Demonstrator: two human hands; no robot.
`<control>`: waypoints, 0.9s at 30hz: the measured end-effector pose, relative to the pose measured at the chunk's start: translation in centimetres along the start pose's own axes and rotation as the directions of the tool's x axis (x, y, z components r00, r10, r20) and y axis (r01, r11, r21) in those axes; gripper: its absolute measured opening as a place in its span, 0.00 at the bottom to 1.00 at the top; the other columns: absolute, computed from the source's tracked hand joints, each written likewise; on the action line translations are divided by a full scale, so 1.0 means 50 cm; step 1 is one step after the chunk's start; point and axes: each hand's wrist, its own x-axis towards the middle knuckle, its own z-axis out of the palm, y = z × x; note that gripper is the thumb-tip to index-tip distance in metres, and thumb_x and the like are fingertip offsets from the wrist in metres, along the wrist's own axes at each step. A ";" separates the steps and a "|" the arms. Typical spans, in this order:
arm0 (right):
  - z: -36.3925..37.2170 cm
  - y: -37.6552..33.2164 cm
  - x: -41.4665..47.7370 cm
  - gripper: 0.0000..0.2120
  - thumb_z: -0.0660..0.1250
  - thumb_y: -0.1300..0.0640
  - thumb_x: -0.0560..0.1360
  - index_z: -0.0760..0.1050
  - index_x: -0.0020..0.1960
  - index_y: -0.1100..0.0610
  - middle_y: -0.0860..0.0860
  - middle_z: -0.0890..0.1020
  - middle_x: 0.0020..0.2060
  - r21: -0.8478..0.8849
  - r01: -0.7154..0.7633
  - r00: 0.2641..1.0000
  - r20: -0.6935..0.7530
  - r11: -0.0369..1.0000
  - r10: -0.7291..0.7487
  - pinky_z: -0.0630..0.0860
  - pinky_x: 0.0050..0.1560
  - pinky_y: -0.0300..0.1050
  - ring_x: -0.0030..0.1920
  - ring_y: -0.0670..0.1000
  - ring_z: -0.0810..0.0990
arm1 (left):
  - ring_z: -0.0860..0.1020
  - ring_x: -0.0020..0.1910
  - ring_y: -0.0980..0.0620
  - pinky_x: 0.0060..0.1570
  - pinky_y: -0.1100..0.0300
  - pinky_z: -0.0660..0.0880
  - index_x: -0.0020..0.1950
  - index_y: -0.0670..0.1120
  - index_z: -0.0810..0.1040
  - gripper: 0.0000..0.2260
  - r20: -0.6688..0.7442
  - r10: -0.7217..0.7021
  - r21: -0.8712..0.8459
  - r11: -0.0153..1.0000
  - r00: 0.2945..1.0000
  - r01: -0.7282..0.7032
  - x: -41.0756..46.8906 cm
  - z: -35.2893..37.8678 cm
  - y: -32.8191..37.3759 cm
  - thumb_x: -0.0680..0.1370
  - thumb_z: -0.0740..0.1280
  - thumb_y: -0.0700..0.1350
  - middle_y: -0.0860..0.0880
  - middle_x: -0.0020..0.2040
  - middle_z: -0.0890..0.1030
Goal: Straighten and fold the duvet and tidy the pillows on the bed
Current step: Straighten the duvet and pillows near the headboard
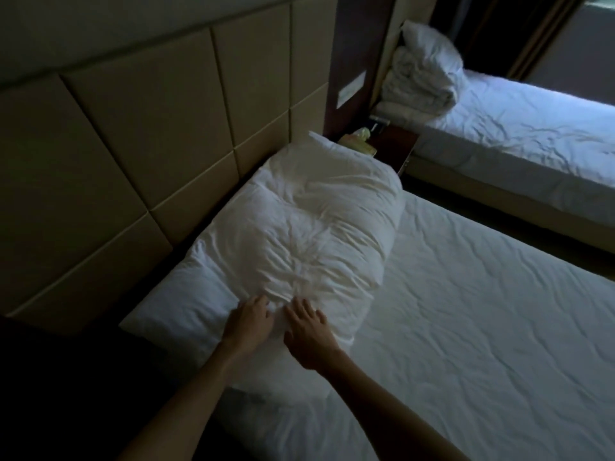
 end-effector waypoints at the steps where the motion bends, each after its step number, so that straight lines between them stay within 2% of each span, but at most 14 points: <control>1: -0.003 0.003 -0.016 0.30 0.57 0.49 0.80 0.51 0.77 0.54 0.56 0.51 0.77 0.027 -0.016 1.000 -0.007 1.000 0.016 0.54 0.73 0.60 0.77 0.58 0.48 | 0.75 0.59 0.45 0.56 0.54 0.72 0.62 0.47 0.74 0.14 0.001 0.011 -0.009 1.000 1.000 -0.011 -0.008 -0.004 0.011 0.79 0.58 0.48 0.46 0.61 0.78; 3: -0.014 0.011 -0.056 0.28 0.58 0.50 0.80 0.53 0.76 0.54 0.55 0.53 0.77 0.083 -0.052 0.998 -0.025 0.995 0.055 0.59 0.71 0.61 0.77 0.57 0.50 | 0.77 0.57 0.46 0.53 0.55 0.73 0.59 0.48 0.76 0.12 -0.007 0.056 -0.010 0.998 0.998 -0.056 -0.030 -0.010 0.038 0.79 0.58 0.47 0.47 0.59 0.79; 6: -0.031 0.021 -0.079 0.24 0.58 0.51 0.79 0.59 0.73 0.54 0.55 0.61 0.74 0.146 -0.079 0.993 -0.081 0.986 0.091 0.66 0.66 0.60 0.73 0.58 0.60 | 0.78 0.53 0.46 0.49 0.57 0.73 0.54 0.48 0.77 0.10 -0.021 0.083 -0.031 0.996 0.996 -0.084 -0.039 -0.018 0.050 0.78 0.59 0.47 0.47 0.55 0.81; 11: -0.040 0.103 -0.106 0.22 0.57 0.50 0.80 0.63 0.72 0.55 0.56 0.70 0.68 0.292 -0.176 0.956 -0.176 0.940 0.234 0.70 0.63 0.56 0.66 0.58 0.69 | 0.79 0.55 0.43 0.52 0.55 0.76 0.57 0.51 0.78 0.12 -0.031 0.135 -0.004 0.991 0.990 -0.135 -0.038 -0.026 0.097 0.77 0.59 0.46 0.45 0.56 0.82; 13: -0.025 0.148 -0.109 0.21 0.57 0.51 0.80 0.64 0.70 0.56 0.57 0.72 0.64 0.360 -0.241 0.930 -0.179 0.902 0.320 0.72 0.61 0.54 0.63 0.59 0.71 | 0.78 0.55 0.44 0.53 0.55 0.75 0.56 0.51 0.78 0.11 -0.035 0.229 0.052 0.972 0.973 -0.227 -0.020 -0.012 0.130 0.76 0.60 0.45 0.46 0.55 0.81; 16: 0.010 0.214 -0.097 0.18 0.59 0.54 0.79 0.68 0.67 0.58 0.58 0.75 0.60 0.466 -0.324 0.876 -0.181 0.823 0.447 0.73 0.58 0.51 0.61 0.59 0.74 | 0.75 0.58 0.47 0.58 0.55 0.70 0.56 0.50 0.78 0.13 0.006 0.446 0.153 0.884 0.895 -0.441 0.024 0.033 0.196 0.74 0.61 0.43 0.49 0.57 0.80; 18: 0.043 0.259 -0.075 0.16 0.60 0.56 0.78 0.70 0.64 0.59 0.58 0.76 0.58 0.537 -0.362 0.843 -0.161 0.762 0.513 0.72 0.57 0.49 0.60 0.59 0.74 | 0.74 0.57 0.47 0.57 0.54 0.69 0.55 0.50 0.78 0.14 0.057 0.585 0.270 0.771 0.809 -0.577 0.064 0.079 0.247 0.73 0.58 0.45 0.49 0.56 0.80; 20: 0.082 0.305 -0.049 0.14 0.61 0.58 0.77 0.72 0.61 0.60 0.58 0.77 0.56 0.598 -0.394 0.811 -0.130 0.698 0.570 0.71 0.56 0.47 0.58 0.58 0.75 | 0.74 0.57 0.45 0.57 0.52 0.68 0.56 0.49 0.77 0.17 0.181 0.681 0.408 0.604 0.710 -0.684 0.103 0.131 0.301 0.73 0.54 0.47 0.47 0.56 0.79; 21: 0.105 0.328 -0.037 0.13 0.61 0.59 0.77 0.73 0.60 0.60 0.58 0.78 0.55 0.619 -0.409 0.796 -0.117 0.671 0.594 0.71 0.55 0.47 0.57 0.58 0.76 | 0.73 0.58 0.44 0.59 0.51 0.68 0.57 0.48 0.76 0.15 0.262 0.703 0.455 0.515 0.662 -0.727 0.119 0.163 0.326 0.74 0.55 0.46 0.46 0.57 0.78; 24: 0.188 0.397 0.009 0.11 0.59 0.61 0.76 0.77 0.54 0.64 0.61 0.82 0.50 0.666 -0.370 0.796 -0.132 0.648 0.591 0.73 0.48 0.50 0.51 0.61 0.79 | 0.71 0.60 0.44 0.64 0.49 0.65 0.57 0.46 0.76 0.11 0.482 0.682 0.549 0.255 0.550 -0.796 0.180 0.283 0.374 0.77 0.59 0.42 0.45 0.58 0.77; 27: 0.276 0.457 0.066 0.12 0.59 0.62 0.78 0.79 0.55 0.65 0.62 0.82 0.52 0.716 -0.347 0.815 -0.090 0.605 0.573 0.75 0.50 0.52 0.52 0.61 0.80 | 0.73 0.58 0.45 0.66 0.48 0.63 0.57 0.47 0.78 0.10 0.658 0.551 0.618 -0.006 0.513 -0.786 0.237 0.390 0.396 0.79 0.60 0.44 0.47 0.59 0.79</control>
